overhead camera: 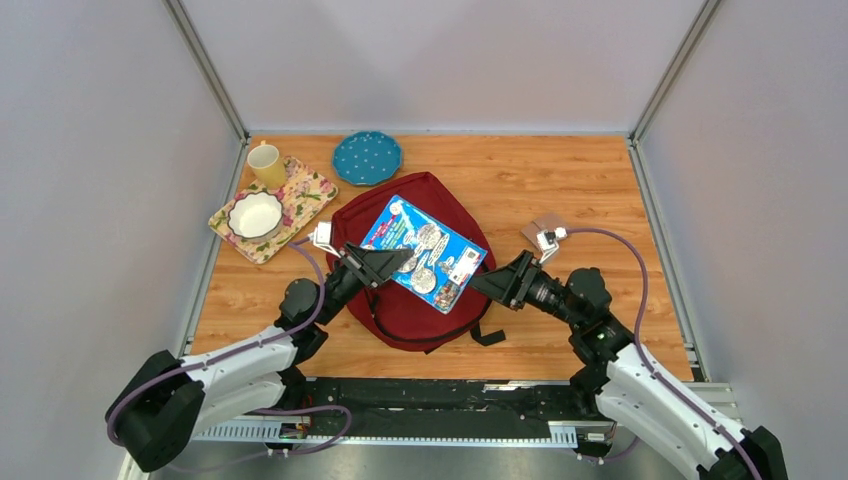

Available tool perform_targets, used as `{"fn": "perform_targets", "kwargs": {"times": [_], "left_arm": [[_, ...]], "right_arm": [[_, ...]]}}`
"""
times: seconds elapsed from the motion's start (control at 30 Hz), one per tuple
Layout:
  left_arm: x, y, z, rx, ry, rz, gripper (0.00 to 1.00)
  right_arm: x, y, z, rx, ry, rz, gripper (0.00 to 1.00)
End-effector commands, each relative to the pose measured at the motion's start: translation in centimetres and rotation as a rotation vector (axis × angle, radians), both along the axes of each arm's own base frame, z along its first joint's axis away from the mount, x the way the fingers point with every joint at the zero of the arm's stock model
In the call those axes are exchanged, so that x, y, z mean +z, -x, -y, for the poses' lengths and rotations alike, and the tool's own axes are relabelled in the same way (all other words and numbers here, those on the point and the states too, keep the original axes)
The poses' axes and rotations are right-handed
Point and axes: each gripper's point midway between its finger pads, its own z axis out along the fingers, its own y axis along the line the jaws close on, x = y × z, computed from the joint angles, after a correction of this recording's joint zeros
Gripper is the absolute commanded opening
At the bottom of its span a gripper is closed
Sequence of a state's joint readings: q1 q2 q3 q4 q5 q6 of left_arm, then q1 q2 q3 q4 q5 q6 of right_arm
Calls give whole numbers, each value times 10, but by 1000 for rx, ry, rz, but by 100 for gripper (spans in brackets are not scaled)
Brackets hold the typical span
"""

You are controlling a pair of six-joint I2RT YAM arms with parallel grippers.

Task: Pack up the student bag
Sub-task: Pick up the book from the center of the board.

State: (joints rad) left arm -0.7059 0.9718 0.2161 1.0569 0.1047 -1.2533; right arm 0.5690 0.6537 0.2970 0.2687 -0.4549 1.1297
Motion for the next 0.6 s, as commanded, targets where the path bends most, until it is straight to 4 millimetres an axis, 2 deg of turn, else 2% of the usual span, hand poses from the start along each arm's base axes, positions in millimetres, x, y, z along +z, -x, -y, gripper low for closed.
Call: {"fn": "perform_targets", "kwargs": {"times": [0.0, 0.03, 0.07, 0.1, 0.17, 0.3, 0.37, 0.43, 0.5, 0.57], "left_arm": [[19, 0, -21, 94, 65, 44, 0], [11, -1, -21, 105, 25, 37, 0], [16, -2, -27, 137, 31, 46, 0], [15, -4, -29, 153, 20, 44, 0], [13, -5, -31, 168, -1, 37, 0], [12, -5, -30, 157, 9, 24, 0], [14, -5, -25, 133, 28, 16, 0], [20, -2, -21, 101, 52, 16, 0], [20, 2, -14, 54, 48, 16, 0], [21, 2, -13, 40, 77, 2, 0]], "right_arm": [[26, -6, 18, -113, 42, 114, 75], [14, -4, 24, -133, 96, 97, 75], [10, -3, 29, -156, 114, 89, 75], [17, -2, 37, -191, 102, 118, 75], [23, 2, 39, -194, 69, 148, 75], [39, 13, 27, -98, 17, 185, 76], [31, 10, 17, -51, 49, 156, 76], [38, 10, 9, -8, 40, 162, 76], [32, 4, 2, 10, 49, 140, 76], [40, -2, -2, 10, 32, 160, 77]]}}
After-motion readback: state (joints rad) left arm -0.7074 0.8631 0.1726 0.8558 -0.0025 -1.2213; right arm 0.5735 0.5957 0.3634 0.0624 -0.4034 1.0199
